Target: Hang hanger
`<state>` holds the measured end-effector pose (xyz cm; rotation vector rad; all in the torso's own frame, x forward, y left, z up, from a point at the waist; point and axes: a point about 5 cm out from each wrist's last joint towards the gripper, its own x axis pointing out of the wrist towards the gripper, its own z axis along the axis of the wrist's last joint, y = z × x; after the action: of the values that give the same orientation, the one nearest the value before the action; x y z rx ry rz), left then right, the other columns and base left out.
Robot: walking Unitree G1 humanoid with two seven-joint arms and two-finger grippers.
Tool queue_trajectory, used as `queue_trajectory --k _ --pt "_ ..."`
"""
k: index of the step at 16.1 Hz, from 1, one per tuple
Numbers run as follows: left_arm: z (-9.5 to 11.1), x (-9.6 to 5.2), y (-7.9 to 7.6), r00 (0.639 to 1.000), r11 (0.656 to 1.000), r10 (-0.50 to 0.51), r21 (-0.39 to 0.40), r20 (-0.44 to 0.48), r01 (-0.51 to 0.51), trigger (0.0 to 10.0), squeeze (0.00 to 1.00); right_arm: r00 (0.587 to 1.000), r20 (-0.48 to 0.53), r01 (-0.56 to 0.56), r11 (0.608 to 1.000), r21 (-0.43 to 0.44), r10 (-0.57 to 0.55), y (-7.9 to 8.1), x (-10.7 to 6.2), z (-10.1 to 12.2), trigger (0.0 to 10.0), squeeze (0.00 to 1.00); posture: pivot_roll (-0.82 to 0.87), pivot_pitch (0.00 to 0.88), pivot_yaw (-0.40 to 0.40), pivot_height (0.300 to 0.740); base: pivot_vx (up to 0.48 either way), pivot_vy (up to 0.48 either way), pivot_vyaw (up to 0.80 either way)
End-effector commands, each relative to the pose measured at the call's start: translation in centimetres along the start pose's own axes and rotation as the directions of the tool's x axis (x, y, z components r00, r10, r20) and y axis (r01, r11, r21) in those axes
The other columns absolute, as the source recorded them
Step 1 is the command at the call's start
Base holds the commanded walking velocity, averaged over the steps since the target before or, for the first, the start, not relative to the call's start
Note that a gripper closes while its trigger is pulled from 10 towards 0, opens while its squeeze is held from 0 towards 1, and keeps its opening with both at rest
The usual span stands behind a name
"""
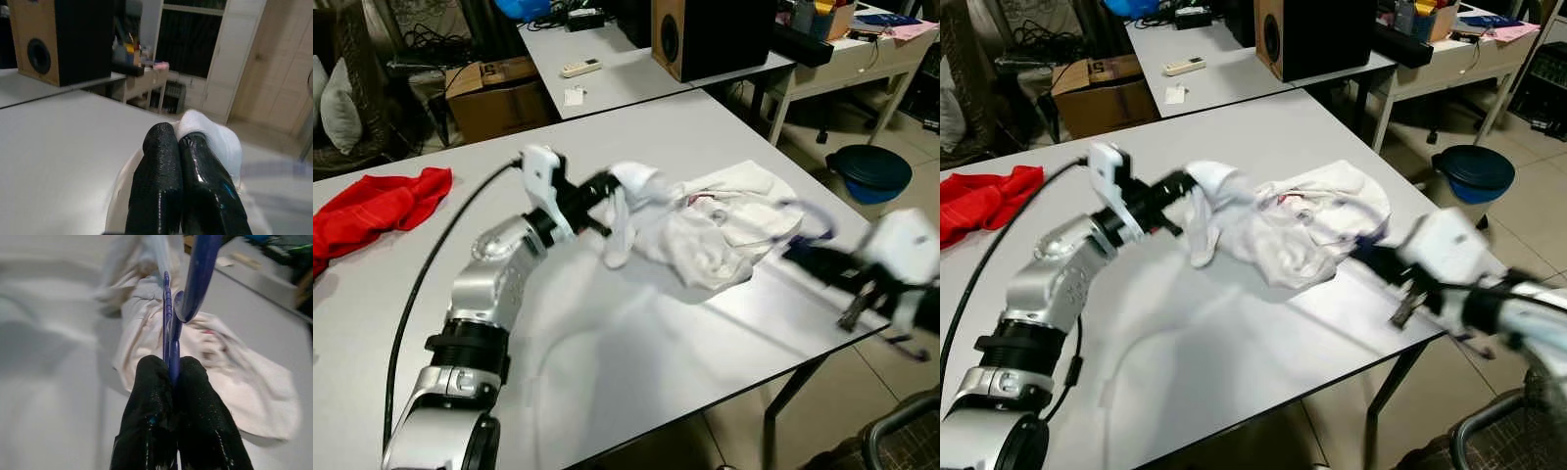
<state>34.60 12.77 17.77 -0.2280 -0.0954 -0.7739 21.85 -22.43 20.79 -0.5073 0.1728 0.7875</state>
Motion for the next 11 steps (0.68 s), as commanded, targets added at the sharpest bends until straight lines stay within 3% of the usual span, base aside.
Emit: queue_trajectory --k 1,2,4,5,8,10,11 --pt "1.3 0.1 0.0 0.999 1.000 -0.018 0.003 0.033 0.018 0.0 0.00 1.000 0.026 -0.016 1.000 -0.007 0.016 0.3 0.4 0.4 10.0 0.00 -0.04 0.000 0.103 0.740 0.000 0.000 0.00" --pt "1.6 0.1 -0.3 0.998 0.999 -0.051 0.015 0.020 0.051 0.0 0.00 0.999 0.041 0.022 1.000 0.002 -0.022 0.0 0.8 0.5 10.0 0.00 -0.04 0.000 0.104 0.740 0.000 0.000 0.00" --pt "2.5 0.1 0.2 0.998 1.000 0.009 0.017 0.070 -0.010 0.0 0.00 0.999 0.037 0.001 1.000 0.017 -0.001 0.1 1.0 0.4 10.0 0.00 -0.04 0.000 0.105 0.740 0.000 0.000 0.00" --pt "3.5 0.3 0.6 0.991 0.999 0.051 -0.008 0.124 -0.051 0.0 0.00 0.999 0.030 -0.027 0.999 0.019 0.027 0.5 1.2 0.3 10.0 0.00 -0.04 0.000 0.104 0.740 0.000 0.000 0.00" --pt "5.4 0.9 0.5 0.975 0.993 0.047 -0.117 0.216 -0.022 0.0 0.00 0.996 0.080 0.028 0.996 0.081 -0.034 0.2 2.6 0.7 10.0 0.00 -0.04 0.000 0.107 0.740 0.000 0.000 0.00" --pt "5.2 1.2 -0.1 0.985 0.998 -0.001 -0.057 0.172 0.011 0.0 0.00 0.999 0.054 -0.009 0.997 0.071 0.006 1.0 3.8 0.4 10.0 0.00 -0.04 0.000 0.108 0.740 0.000 0.000 0.00" --pt "4.2 1.4 -0.8 0.995 0.998 -0.047 0.034 0.084 0.045 0.0 0.00 0.998 0.055 -0.006 0.997 0.072 0.002 1.1 4.5 0.5 10.0 0.00 -0.04 0.000 0.107 0.740 0.000 0.000 0.00"
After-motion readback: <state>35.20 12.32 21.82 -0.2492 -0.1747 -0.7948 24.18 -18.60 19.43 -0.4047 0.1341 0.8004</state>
